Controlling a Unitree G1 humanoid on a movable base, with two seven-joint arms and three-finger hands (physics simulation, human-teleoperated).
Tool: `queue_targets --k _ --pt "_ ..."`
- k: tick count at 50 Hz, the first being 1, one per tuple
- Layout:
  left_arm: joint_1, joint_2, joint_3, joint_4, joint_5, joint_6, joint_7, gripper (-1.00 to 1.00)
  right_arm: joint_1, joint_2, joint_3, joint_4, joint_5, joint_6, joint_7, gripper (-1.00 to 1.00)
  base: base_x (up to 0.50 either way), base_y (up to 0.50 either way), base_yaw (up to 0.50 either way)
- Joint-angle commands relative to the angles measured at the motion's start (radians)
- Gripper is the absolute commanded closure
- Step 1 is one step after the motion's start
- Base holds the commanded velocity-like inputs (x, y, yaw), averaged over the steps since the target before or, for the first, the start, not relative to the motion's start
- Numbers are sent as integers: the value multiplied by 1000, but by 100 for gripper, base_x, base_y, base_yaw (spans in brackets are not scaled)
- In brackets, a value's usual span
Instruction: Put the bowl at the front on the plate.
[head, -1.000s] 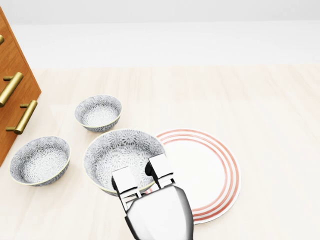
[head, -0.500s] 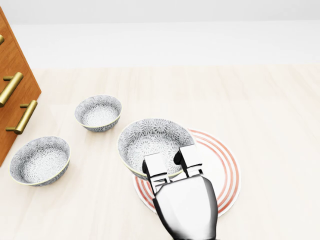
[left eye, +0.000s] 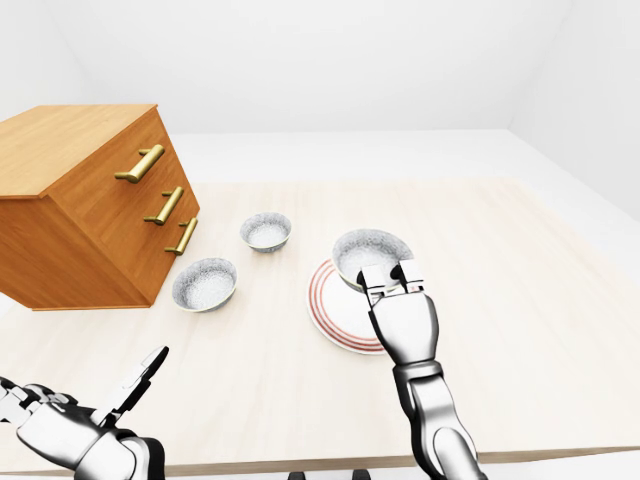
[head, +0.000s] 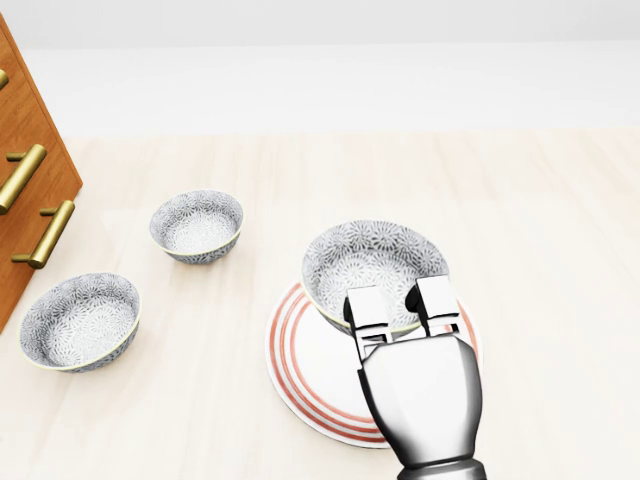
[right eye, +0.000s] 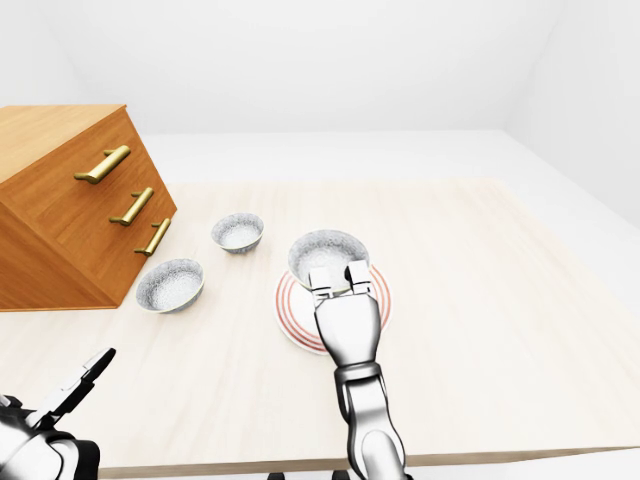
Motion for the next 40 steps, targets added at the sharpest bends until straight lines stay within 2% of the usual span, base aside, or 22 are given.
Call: queue_targets --k 1,7,8,32,40 --pt "0 -1 1 2 2 0 0 -100 -24 7 -33 52 -109 0 -76 100 0 0 0" --pt "-5 4 -4 18 5 0 0 -100 -21 4 -33 53 -68 0 -84 100 0 0 0" --pt "-4 4 -5 16 4 0 0 -100 -20 -6 -27 68 -122 0 -60 100 0 0 0" --pt "-5 7 -8 26 4 0 0 -100 -3 -8 -21 68 -87 0 -56 100 0 0 0" --pt "-4 6 -5 21 -2 0 0 -100 -54 9 -14 149 -121 0 -49 100 0 0 0"
